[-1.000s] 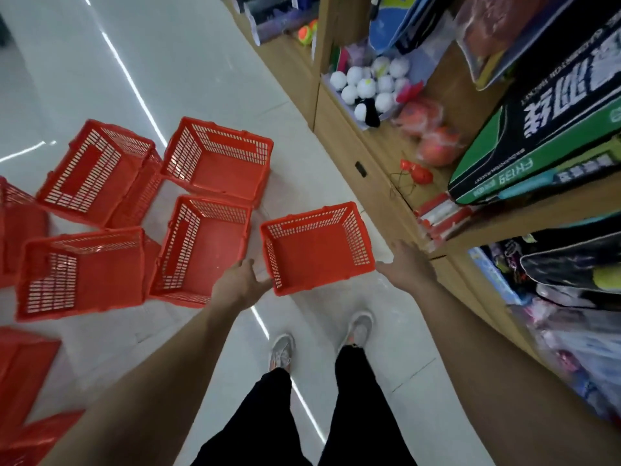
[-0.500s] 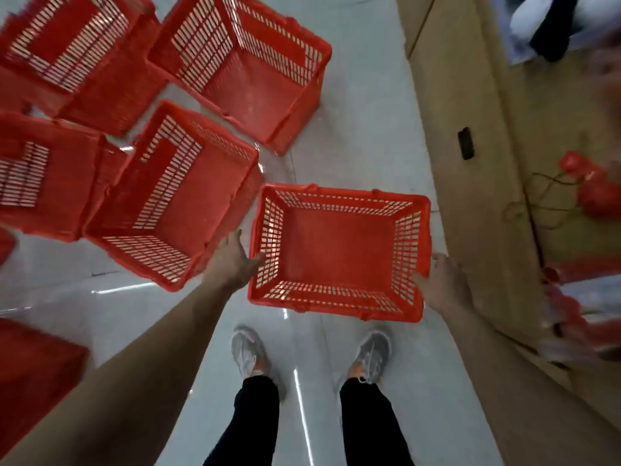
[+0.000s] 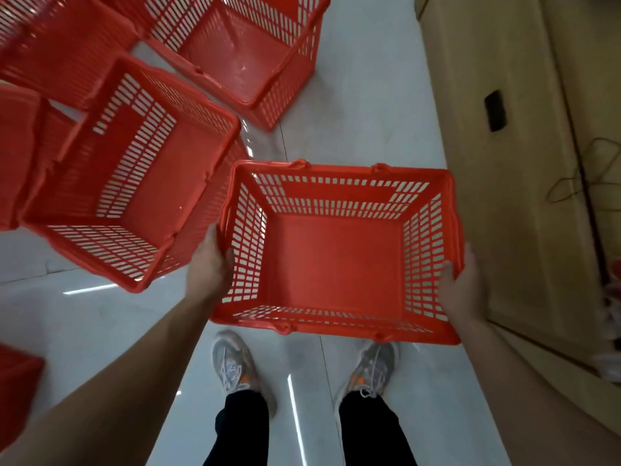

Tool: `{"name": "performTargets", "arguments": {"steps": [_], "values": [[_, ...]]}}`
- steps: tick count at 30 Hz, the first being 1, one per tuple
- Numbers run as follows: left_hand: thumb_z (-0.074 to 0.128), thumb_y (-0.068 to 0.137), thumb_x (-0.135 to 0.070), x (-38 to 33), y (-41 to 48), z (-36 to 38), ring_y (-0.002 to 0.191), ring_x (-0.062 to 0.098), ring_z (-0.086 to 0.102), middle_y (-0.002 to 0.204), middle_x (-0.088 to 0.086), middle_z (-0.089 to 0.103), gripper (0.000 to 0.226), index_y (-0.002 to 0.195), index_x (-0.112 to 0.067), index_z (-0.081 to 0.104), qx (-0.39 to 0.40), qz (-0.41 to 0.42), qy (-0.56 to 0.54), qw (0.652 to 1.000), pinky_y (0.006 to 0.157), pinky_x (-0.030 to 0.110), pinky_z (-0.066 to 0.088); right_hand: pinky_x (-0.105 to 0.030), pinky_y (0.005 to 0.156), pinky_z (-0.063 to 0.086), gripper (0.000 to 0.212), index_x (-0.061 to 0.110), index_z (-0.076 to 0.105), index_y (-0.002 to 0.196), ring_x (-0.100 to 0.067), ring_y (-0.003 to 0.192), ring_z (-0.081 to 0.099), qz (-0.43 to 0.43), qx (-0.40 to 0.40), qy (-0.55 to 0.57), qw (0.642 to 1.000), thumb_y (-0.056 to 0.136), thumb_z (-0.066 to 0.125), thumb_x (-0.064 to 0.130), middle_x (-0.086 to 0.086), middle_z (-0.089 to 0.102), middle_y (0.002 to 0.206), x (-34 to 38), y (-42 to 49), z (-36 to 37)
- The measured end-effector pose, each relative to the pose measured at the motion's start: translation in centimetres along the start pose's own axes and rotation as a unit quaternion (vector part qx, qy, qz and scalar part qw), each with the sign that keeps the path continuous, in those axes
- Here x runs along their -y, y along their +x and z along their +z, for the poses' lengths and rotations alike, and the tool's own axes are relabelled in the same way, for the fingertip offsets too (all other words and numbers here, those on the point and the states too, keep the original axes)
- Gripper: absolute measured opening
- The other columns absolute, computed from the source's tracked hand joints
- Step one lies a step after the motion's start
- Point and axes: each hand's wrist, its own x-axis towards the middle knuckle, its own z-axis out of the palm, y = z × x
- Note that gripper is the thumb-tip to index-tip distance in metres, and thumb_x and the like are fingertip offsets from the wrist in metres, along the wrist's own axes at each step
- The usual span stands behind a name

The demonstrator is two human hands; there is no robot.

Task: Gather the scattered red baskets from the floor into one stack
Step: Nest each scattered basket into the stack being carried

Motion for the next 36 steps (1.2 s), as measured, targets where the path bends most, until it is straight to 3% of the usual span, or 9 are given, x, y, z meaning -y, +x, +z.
{"name": "performTargets", "arguments": {"steps": [3, 7, 11, 16, 19, 24, 27, 31, 36], "values": [[0.052, 0.098, -0.034, -1.7, -4.4, -6.5, 0.095, 0.025, 0.066, 0.117, 0.002, 0.067, 0.04, 0.135, -0.024, 0.044, 0.004, 0.005, -0.009, 1.0, 0.078, 0.036, 0.049, -0.033, 0.088, 0.041, 0.042, 0.006, 0.049, 0.139, -0.036, 0.112, 0.06, -0.015, 0.005, 0.013, 1.0, 0.098, 0.055, 0.011, -0.018, 0.063, 0.126, 4.2, -4.3, -5.1], [0.055, 0.097, -0.037, -4.1, -12.1, -17.4, 0.081, 0.016, 0.061, 0.105, -0.007, 0.062, 0.042, 0.136, -0.031, 0.041, 0.01, -0.017, -0.022, 1.0, 0.071, 0.035, 0.046, -0.029, 0.082, 0.038, 0.036, 0.013, 0.054, 0.134, -0.028, 0.101, 0.062, -0.039, 0.006, 0.043, 0.998, 0.098, 0.055, 0.014, -0.011, 0.067, 0.118, 10.7, -11.3, -14.0], [0.061, 0.094, -0.03, -5.2, -19.8, -28.2, 0.069, 0.006, 0.061, 0.098, -0.007, 0.067, 0.046, 0.136, -0.034, 0.045, -0.028, -0.044, -0.048, 0.997, 0.067, 0.031, 0.047, -0.025, 0.084, 0.039, 0.04, 0.015, 0.056, 0.135, -0.006, 0.095, 0.053, -0.065, 0.022, 0.075, 0.995, 0.096, 0.058, 0.014, -0.005, 0.067, 0.117, 17.5, -17.1, -22.0], [0.069, 0.087, -0.022, -4.6, -30.8, -38.2, 0.082, 0.026, 0.066, 0.1, 0.004, 0.07, 0.047, 0.132, -0.02, 0.054, -0.147, -0.11, -0.067, 0.981, 0.067, 0.032, 0.046, -0.027, 0.084, 0.048, 0.04, 0.027, 0.054, 0.137, -0.009, 0.093, 0.062, -0.122, 0.11, 0.107, 0.981, 0.097, 0.056, 0.021, 0.013, 0.064, 0.107, 25.3, -22.9, -28.6], [0.068, 0.087, -0.026, -3.1, -38.3, -41.6, 0.097, 0.037, 0.066, 0.113, 0.012, 0.07, 0.05, 0.134, -0.018, 0.052, -0.206, -0.167, -0.068, 0.962, 0.08, 0.041, 0.046, -0.027, 0.082, 0.049, 0.034, 0.026, 0.059, 0.128, -0.01, 0.088, 0.063, -0.176, 0.133, 0.105, 0.97, 0.095, 0.057, 0.019, 0.014, 0.065, 0.102, 29.9, -26.2, -30.4], [0.069, 0.088, -0.024, 1.1, -49.9, -44.2, 0.09, 0.031, 0.065, 0.113, 0.01, 0.069, 0.048, 0.133, -0.018, 0.052, -0.296, -0.264, -0.139, 0.907, 0.078, 0.041, 0.047, -0.029, 0.075, 0.047, 0.03, 0.016, 0.066, 0.117, -0.02, 0.082, 0.064, -0.265, 0.172, 0.066, 0.947, 0.087, 0.064, 0.016, 0.002, 0.071, 0.094, 38.1, -32.3, -29.6], [0.067, 0.089, -0.022, 4.6, -56.3, -44.7, 0.082, 0.023, 0.064, 0.106, 0.004, 0.068, 0.046, 0.133, -0.021, 0.052, -0.341, -0.322, -0.182, 0.864, 0.072, 0.037, 0.048, -0.037, 0.079, 0.051, 0.034, 0.014, 0.068, 0.12, -0.03, 0.091, 0.068, -0.321, 0.221, 0.021, 0.921, 0.086, 0.065, 0.019, -0.009, 0.074, 0.098, 42.8, -37.2, -27.1], [0.065, 0.091, -0.027, 9.8, -64.0, -44.4, 0.071, 0.006, 0.061, 0.101, -0.006, 0.065, 0.047, 0.136, -0.027, 0.049, -0.397, -0.383, -0.242, 0.798, 0.059, 0.024, 0.044, -0.033, 0.079, 0.048, 0.041, 0.02, 0.065, 0.127, -0.028, 0.095, 0.068, -0.403, 0.272, 0.0, 0.874, 0.087, 0.064, 0.019, -0.006, 0.074, 0.102, 48.4, -45.6, -22.6], [0.065, 0.092, -0.028, 17.0, -71.6, -44.7, 0.073, 0.004, 0.062, 0.1, -0.007, 0.065, 0.045, 0.135, -0.028, 0.049, -0.444, -0.429, -0.286, 0.733, 0.06, 0.024, 0.046, -0.035, 0.083, 0.05, 0.042, 0.025, 0.065, 0.128, -0.029, 0.096, 0.068, -0.476, 0.326, -0.046, 0.816, 0.086, 0.064, 0.023, -0.005, 0.075, 0.102, 53.7, -56.7, -16.5]]}}
